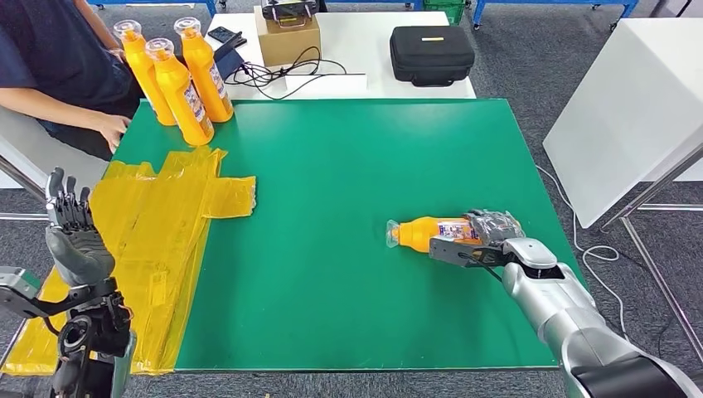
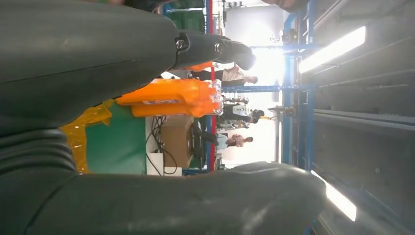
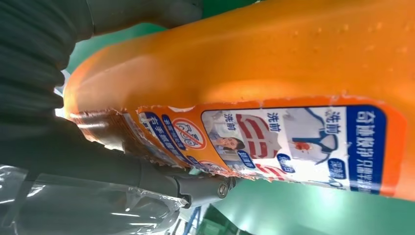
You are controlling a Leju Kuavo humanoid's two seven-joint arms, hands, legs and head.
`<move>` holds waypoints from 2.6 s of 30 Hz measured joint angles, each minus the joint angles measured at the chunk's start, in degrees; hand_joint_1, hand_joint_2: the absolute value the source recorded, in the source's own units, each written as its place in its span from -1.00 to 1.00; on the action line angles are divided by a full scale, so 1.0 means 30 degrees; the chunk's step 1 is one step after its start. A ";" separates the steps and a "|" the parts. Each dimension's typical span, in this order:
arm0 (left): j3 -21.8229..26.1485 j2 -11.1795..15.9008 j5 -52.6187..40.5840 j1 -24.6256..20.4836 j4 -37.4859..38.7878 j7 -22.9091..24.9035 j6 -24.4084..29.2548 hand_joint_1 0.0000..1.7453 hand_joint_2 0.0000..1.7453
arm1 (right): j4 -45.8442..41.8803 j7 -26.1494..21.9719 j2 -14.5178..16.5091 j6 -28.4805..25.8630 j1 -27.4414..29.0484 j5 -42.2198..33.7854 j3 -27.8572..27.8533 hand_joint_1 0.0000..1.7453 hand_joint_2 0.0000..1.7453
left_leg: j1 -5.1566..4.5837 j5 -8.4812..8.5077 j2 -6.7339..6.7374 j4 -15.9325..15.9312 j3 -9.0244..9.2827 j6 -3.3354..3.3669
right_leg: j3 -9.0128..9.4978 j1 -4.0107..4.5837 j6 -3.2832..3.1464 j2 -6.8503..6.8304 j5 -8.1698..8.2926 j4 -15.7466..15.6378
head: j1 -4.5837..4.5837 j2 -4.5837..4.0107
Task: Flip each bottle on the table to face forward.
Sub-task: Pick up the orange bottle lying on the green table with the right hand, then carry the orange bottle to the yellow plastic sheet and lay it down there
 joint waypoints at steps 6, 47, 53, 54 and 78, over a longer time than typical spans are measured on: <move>-0.0009 -0.0055 0.0026 -0.0461 0.0170 0.0005 0.0124 -1.00 -1.00 | 0.1024 0.0340 0.0508 -0.0009 -0.0026 -0.0045 0.0204 1.00 1.00 | -0.0001 -0.0051 0.0016 -0.0007 0.0230 -0.0025 | 0.0053 0.0005 -0.0006 0.0004 -0.0015 -0.0038 | 0.0004 0.0000; -0.5860 0.0516 0.6679 0.1091 0.3288 0.0898 -0.2288 -1.00 1.00 | -1.1786 -0.5665 0.2756 0.1901 0.3981 -1.7731 -0.1211 1.00 1.00 | 0.0011 0.0011 0.0090 0.0000 -0.0067 -0.0007 | -0.0078 0.0037 -0.0045 0.0091 0.0060 -0.0005 | -0.0005 0.0000; -0.7180 -0.0006 0.6828 0.0620 0.3162 0.1186 -0.2180 -1.00 1.00 | -1.1585 -0.5302 0.4491 0.0000 0.2899 -1.7573 0.0140 1.00 1.00 | 0.0018 0.0032 0.0067 -0.0004 -0.0091 -0.0027 | -0.0081 0.0041 -0.0050 0.0067 0.0060 0.0004 | 0.0006 0.0000; -0.7381 -0.0130 0.6829 0.0368 0.3253 0.1229 -0.2225 -1.00 1.00 | -1.1189 -0.5229 0.4801 -0.0447 0.2607 -1.7254 0.0302 1.00 1.00 | 0.0016 0.0037 0.0071 -0.0004 -0.0094 -0.0029 | -0.0081 0.0039 -0.0047 0.0069 0.0064 0.0007 | 0.0006 0.0000; -0.9196 -0.1073 0.7401 -0.1340 0.2018 0.2668 -0.1663 -1.00 1.00 | -0.4470 -0.2011 0.9313 -0.3541 -0.0136 -1.9910 0.9228 1.00 1.00 | 0.0013 0.0048 0.0072 -0.0003 -0.0166 -0.0028 | -0.0159 0.0037 -0.0041 0.0064 0.0070 0.0009 | 0.0004 0.0000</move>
